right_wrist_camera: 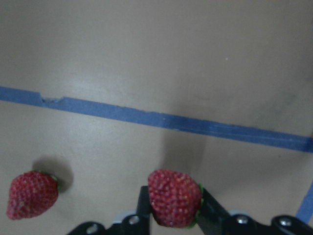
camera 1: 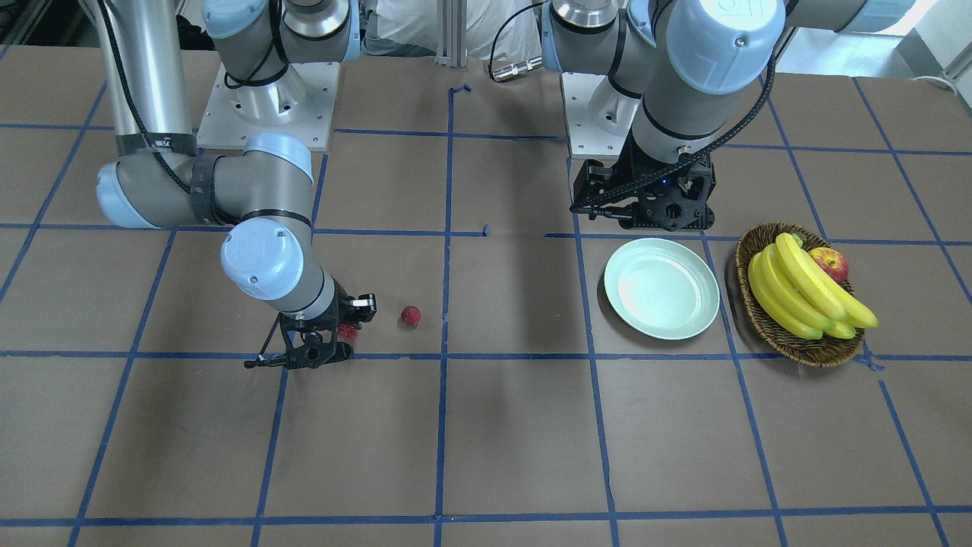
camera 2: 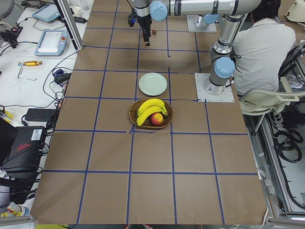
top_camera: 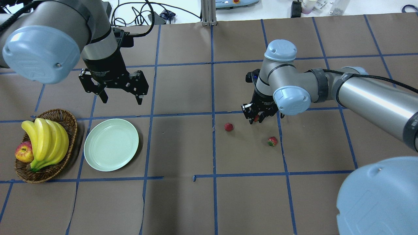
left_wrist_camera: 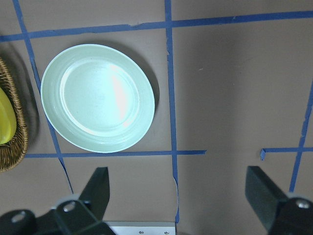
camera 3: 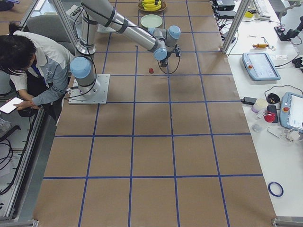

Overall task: Collect all strawberries into plate
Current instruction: 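Carry the strawberry toward the left arm and release it on the table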

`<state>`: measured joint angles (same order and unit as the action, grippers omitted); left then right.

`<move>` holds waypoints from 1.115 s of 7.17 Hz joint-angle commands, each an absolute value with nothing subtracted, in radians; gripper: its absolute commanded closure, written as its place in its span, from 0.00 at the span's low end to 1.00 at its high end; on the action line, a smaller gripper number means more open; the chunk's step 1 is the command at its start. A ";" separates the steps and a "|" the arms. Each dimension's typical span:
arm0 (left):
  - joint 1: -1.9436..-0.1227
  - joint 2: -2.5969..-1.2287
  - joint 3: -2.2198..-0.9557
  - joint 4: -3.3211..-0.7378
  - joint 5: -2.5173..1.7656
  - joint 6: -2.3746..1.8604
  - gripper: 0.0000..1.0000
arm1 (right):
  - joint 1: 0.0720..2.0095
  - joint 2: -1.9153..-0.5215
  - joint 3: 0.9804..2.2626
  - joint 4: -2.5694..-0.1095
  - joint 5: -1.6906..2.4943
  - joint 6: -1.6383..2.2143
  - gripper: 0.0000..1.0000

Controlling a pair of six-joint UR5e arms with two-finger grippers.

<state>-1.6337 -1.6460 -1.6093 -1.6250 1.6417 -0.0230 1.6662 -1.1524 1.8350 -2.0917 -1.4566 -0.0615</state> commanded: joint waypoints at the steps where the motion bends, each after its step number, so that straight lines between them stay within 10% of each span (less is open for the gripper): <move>1: -1.631 -1.641 -1.608 -1.624 1.643 -0.021 0.00 | 1.689 -1.204 1.781 -2.085 -1.462 -0.007 1.00; 8: -1.486 -1.591 -1.601 -1.637 1.667 0.116 0.00 | 1.953 -1.134 1.634 -2.057 -1.374 0.253 1.00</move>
<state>-1.4939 -1.5961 -1.5966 -1.6357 1.6665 0.0975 1.9173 -1.1659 1.6370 -2.0476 -1.3868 0.2371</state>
